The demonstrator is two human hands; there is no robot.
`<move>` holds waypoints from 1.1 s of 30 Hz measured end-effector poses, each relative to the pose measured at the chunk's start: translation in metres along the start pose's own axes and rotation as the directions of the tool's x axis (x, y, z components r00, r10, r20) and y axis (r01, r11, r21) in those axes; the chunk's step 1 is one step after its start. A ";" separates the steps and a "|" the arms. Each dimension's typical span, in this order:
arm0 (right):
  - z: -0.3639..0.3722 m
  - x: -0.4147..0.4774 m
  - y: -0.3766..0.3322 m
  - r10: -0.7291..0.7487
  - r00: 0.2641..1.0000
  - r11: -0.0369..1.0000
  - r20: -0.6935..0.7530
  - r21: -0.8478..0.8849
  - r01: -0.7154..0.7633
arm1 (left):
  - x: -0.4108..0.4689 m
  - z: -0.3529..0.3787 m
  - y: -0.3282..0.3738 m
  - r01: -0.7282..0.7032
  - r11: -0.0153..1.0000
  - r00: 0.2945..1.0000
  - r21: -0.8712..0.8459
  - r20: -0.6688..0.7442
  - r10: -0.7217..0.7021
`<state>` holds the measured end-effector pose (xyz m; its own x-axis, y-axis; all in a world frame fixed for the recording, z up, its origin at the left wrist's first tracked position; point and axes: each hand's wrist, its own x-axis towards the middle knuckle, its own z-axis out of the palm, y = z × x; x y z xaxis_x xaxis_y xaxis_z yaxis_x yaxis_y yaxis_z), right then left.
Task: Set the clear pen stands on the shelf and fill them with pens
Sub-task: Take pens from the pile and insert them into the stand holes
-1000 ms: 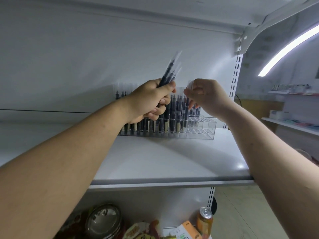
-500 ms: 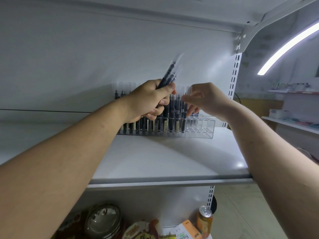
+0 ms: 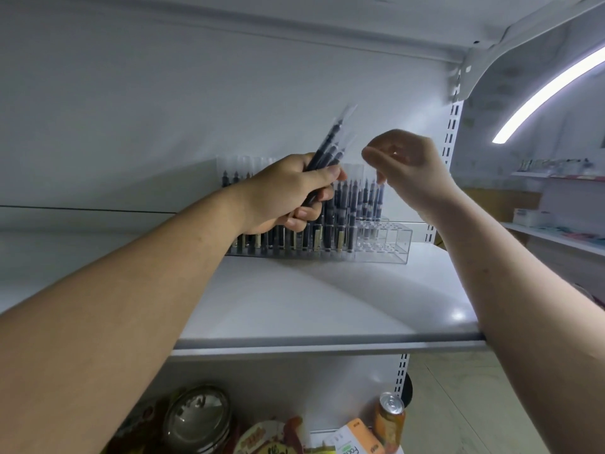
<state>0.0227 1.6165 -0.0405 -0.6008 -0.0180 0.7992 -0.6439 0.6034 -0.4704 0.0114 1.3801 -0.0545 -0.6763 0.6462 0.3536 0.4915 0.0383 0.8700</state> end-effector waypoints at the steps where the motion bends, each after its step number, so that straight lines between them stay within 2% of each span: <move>1: 0.000 0.001 -0.001 0.029 1.000 0.995 -0.009 0.100 -0.028 | 0.000 0.000 0.000 -0.004 1.000 1.000 -0.008 0.005 0.004; 4: -0.001 -0.002 -0.008 0.109 0.987 0.922 0.122 0.359 -0.146 | -0.001 0.001 0.001 -0.017 1.000 1.000 -0.018 0.014 0.018; 7: 0.000 -0.007 -0.014 0.098 0.962 0.899 0.256 0.393 -0.196 | -0.002 0.004 0.002 -0.045 0.999 0.999 0.019 0.018 0.045; 11: 0.001 -0.006 -0.013 0.073 0.954 0.896 0.290 0.401 -0.191 | -0.002 0.006 0.002 -0.048 0.997 0.999 0.052 -0.008 0.049; 14: -0.001 -0.004 -0.014 0.116 0.966 0.880 0.233 0.426 -0.208 | -0.003 0.006 0.004 -0.033 0.998 0.999 0.059 -0.016 0.034; 16: -0.002 -0.001 -0.015 0.148 0.975 0.819 0.168 0.532 -0.216 | -0.003 0.005 0.004 -0.029 0.997 0.999 0.069 -0.023 0.030; 18: -0.005 0.002 -0.017 0.200 0.979 0.761 0.048 0.621 -0.186 | -0.004 0.005 0.005 -0.031 0.997 0.999 0.072 -0.042 0.034; 20: -0.008 0.005 -0.016 0.247 0.963 0.764 -0.107 0.633 -0.126 | -0.003 0.004 0.004 -0.031 0.995 0.997 0.090 -0.070 0.038; 23: -0.011 0.010 -0.008 0.245 0.923 0.866 -0.297 0.495 -0.071 | -0.001 0.002 0.001 -0.047 0.991 0.996 0.122 -0.063 0.055; 25: -0.010 0.011 -0.001 0.168 0.926 0.947 -0.338 0.317 -0.056 | 0.000 0.000 -0.001 -0.055 0.988 0.997 0.144 -0.050 0.062; 27: -0.007 0.010 0.004 0.082 0.952 0.990 -0.296 0.137 -0.043 | 0.001 -0.001 -0.001 -0.043 0.988 0.997 0.151 -0.061 0.052; 29: -0.003 0.009 0.007 0.061 0.975 0.998 -0.212 0.019 -0.059 | 0.001 -0.002 -0.001 -0.024 0.991 0.997 0.130 -0.065 0.033; 33: 0.002 0.007 0.008 0.083 0.991 0.993 -0.105 -0.078 -0.091 | 0.001 -0.003 -0.001 0.011 0.998 0.999 0.059 -0.039 -0.008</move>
<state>0.0122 1.6197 -0.0398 -0.5988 0.1162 0.7924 -0.5475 0.6627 -0.5110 0.0088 1.3788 -0.0539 -0.7014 0.6155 0.3594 0.5158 0.0903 0.8519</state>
